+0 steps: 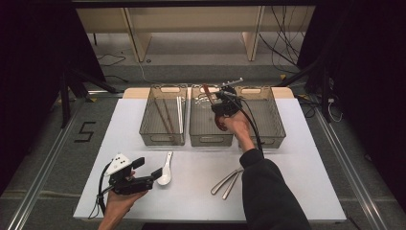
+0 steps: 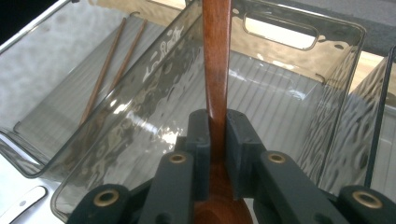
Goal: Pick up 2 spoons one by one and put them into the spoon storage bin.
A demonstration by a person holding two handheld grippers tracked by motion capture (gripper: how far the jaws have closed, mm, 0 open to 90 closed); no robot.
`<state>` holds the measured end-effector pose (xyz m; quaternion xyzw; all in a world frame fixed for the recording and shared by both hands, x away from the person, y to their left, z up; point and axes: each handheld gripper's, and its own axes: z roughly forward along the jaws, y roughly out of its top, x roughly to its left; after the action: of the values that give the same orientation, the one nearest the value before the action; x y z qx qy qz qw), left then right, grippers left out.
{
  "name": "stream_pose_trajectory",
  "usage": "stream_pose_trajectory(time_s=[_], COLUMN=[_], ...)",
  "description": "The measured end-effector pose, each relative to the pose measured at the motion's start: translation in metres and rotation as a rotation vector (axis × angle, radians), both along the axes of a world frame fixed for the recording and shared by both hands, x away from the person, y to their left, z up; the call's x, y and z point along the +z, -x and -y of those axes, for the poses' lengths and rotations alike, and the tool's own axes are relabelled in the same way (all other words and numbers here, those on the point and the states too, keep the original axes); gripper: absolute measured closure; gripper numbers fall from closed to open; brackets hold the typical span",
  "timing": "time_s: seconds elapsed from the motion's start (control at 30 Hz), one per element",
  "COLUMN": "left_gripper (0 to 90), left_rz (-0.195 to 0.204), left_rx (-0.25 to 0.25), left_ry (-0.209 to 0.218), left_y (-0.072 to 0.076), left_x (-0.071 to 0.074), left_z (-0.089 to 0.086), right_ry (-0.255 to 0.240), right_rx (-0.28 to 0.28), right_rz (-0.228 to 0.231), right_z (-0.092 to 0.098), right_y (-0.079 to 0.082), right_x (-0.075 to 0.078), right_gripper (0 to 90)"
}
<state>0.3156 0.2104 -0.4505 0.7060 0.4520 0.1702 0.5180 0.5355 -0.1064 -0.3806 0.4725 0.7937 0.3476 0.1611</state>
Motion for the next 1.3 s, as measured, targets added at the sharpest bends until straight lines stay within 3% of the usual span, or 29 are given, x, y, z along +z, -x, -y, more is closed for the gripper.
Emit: stream_pose_trajectory(time_s=[0.17,0.4,0.6,0.73,0.87,1.3], left_gripper=[15.4,15.4,15.5,15.5,15.4,15.5], left_rz=[0.001,0.001,0.001,0.002,0.002,0.000], left_rx=[0.004,0.006,0.007,0.008,0.009,0.003], left_ry=[0.002,0.002,0.001,0.001,-0.003,-0.005], left_y=[0.000,0.000,0.000,0.000,0.000,-0.004], left_x=[0.000,0.000,0.000,0.000,0.000,0.001], left_z=[-0.001,-0.001,-0.001,-0.001,-0.001,0.002], right_ry=[0.018,0.008,-0.008,-0.029,-0.084,-0.126], right_rx=[-0.013,-0.022,0.011,0.051,0.091,0.159], right_rz=[-0.009,-0.023,-0.018,-0.003,-0.018,0.038], right_z=[0.002,0.009,0.014,0.018,0.024,0.051], right_y=[-0.001,0.000,0.009,0.021,0.038,0.101], right_x=[-0.005,-0.002,0.005,0.008,0.007,0.009], right_gripper=[78.7,60.5,48.3,43.9,39.4,34.0])
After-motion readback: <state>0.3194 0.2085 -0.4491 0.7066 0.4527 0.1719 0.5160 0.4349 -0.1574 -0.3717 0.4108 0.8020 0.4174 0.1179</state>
